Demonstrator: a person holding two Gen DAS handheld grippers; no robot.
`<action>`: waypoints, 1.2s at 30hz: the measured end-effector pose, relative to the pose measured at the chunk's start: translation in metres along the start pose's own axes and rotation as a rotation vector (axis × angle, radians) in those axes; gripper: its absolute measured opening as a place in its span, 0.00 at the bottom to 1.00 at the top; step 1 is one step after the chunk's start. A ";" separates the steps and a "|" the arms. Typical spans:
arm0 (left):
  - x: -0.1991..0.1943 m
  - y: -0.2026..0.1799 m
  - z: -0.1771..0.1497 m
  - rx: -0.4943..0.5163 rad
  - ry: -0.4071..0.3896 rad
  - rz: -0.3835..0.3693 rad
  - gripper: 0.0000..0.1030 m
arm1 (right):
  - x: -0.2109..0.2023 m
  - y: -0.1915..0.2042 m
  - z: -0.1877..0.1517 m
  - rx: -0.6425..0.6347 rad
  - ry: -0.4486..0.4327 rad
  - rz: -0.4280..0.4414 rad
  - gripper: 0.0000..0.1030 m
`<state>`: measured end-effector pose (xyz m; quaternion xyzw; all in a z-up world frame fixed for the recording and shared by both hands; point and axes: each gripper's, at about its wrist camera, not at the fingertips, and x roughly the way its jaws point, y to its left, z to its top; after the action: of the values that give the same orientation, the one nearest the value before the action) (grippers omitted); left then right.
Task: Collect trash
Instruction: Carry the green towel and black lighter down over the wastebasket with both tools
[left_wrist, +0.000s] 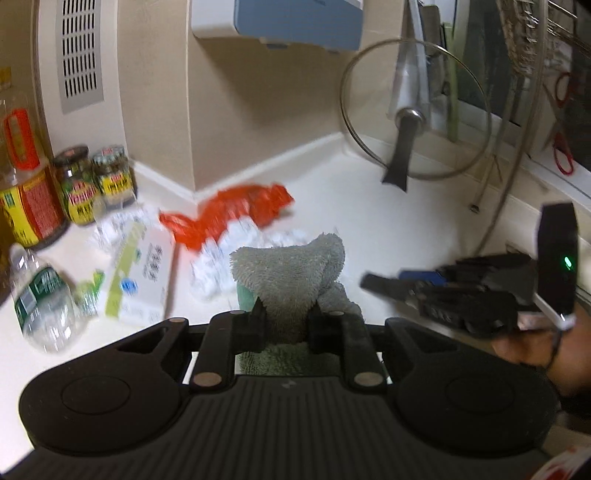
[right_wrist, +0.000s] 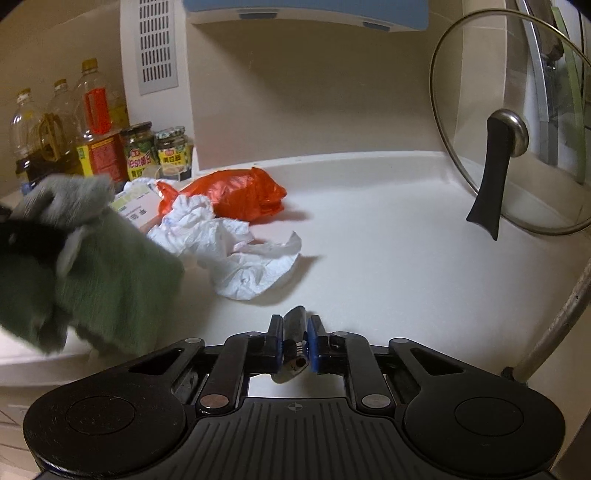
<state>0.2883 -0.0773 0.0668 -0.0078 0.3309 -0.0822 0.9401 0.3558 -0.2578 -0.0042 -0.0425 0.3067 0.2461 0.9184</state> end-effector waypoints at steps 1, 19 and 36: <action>-0.002 -0.002 -0.007 -0.001 0.009 -0.004 0.17 | 0.000 0.001 -0.002 0.002 0.010 -0.002 0.11; -0.021 0.005 -0.056 -0.064 0.044 -0.027 0.17 | 0.010 0.023 -0.021 -0.025 0.049 -0.037 0.10; -0.087 0.016 -0.094 -0.057 0.057 -0.091 0.17 | -0.066 0.116 -0.048 -0.043 0.074 0.208 0.10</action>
<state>0.1655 -0.0444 0.0459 -0.0473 0.3588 -0.1156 0.9250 0.2285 -0.1949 0.0036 -0.0392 0.3379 0.3450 0.8748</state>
